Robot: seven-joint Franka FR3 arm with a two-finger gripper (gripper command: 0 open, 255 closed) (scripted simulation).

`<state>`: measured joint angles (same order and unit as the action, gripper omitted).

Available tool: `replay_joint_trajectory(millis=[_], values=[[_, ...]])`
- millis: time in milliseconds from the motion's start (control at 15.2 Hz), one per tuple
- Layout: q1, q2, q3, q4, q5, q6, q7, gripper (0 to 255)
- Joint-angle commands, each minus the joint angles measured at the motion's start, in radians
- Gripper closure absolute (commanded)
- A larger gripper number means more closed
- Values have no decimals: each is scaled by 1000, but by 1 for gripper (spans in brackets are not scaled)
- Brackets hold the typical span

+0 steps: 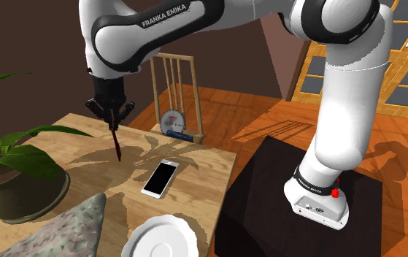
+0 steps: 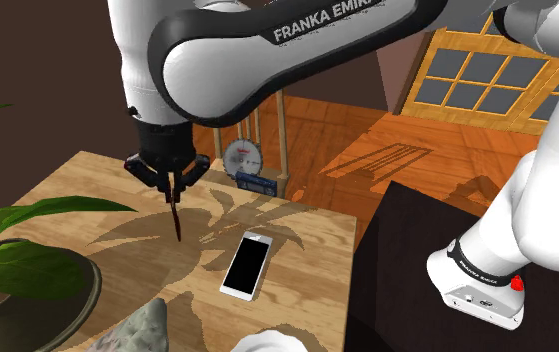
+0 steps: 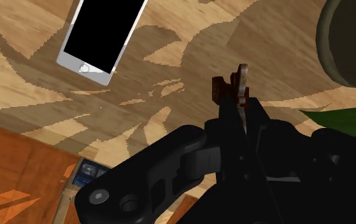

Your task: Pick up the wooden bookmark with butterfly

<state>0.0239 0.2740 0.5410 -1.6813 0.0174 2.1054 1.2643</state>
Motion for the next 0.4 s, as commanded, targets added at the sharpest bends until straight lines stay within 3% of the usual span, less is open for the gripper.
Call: replay_joint_trajectory(millis=[0, 330], values=[[-1, -4, 1, 24, 2, -28, 0, 255], [-1, -10, 2, 59, 4, -68, 2, 255]])
